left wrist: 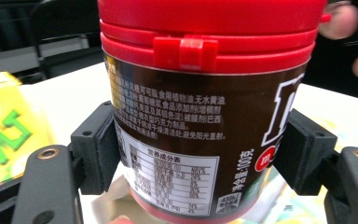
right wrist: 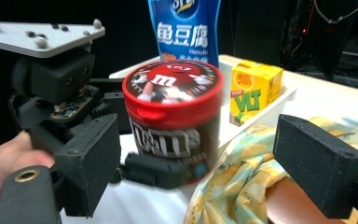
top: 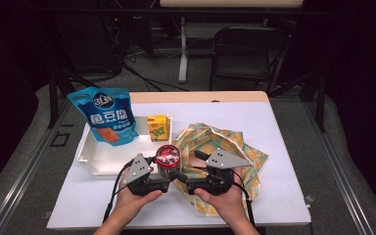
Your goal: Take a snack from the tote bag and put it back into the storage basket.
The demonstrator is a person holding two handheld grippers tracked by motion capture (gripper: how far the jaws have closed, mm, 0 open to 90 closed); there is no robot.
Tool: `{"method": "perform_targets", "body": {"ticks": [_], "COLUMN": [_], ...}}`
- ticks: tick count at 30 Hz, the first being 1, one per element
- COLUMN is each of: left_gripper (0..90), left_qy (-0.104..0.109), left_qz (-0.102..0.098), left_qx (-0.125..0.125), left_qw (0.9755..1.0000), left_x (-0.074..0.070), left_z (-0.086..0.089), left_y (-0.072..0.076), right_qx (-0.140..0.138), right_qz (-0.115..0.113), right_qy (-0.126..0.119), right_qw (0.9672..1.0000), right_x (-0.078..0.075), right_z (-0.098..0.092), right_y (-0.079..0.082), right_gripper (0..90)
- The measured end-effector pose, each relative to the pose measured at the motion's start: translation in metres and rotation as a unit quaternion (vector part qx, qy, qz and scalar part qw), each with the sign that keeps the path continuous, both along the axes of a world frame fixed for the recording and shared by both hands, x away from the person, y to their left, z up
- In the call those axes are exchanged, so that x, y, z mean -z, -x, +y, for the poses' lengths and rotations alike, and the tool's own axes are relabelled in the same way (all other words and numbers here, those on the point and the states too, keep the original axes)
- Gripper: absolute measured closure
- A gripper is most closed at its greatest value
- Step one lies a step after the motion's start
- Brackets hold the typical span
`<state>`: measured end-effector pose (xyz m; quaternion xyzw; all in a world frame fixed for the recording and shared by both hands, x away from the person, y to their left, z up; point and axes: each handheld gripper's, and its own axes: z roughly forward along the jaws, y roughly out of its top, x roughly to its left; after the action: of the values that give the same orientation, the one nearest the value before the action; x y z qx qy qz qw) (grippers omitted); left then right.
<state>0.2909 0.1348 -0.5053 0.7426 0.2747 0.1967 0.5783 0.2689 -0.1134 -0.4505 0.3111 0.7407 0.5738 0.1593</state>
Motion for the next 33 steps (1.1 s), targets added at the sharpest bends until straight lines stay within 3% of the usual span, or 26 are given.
{"method": "perform_targets", "body": {"ticks": [2,19,22,31,33], "left_gripper": [25.8,25.8,25.8,25.7,25.8], "left_qy": [0.003,0.017,0.025,0.011,-0.001], "left_qz": [0.000,0.013,0.022,0.058,0.068], "left_qx": [-0.018,-0.067,-0.074,-0.089,-0.089], "left_qw": [0.9998,0.9975,0.9967,0.9943,0.9937], "left_x": [0.000,0.010,0.015,0.034,0.038], "left_z": [0.008,0.055,0.062,0.065,0.064], "left_y": [-0.003,-0.024,-0.028,-0.041,-0.044], "right_qx": [0.004,0.023,0.028,0.033,0.035], "right_qz": [-0.003,0.003,0.004,0.005,0.006], "right_qy": [-0.002,-0.003,-0.006,-0.005,-0.004], "right_qw": [1.0000,0.9997,0.9996,0.9994,0.9994], "right_x": [-0.001,0.003,0.004,0.006,0.006], "right_z": [-0.002,-0.012,-0.013,-0.016,-0.017], "right_y": [-0.001,-0.005,-0.006,-0.007,-0.008], "right_gripper": [15.3,17.9,18.4,19.3,19.5]}}
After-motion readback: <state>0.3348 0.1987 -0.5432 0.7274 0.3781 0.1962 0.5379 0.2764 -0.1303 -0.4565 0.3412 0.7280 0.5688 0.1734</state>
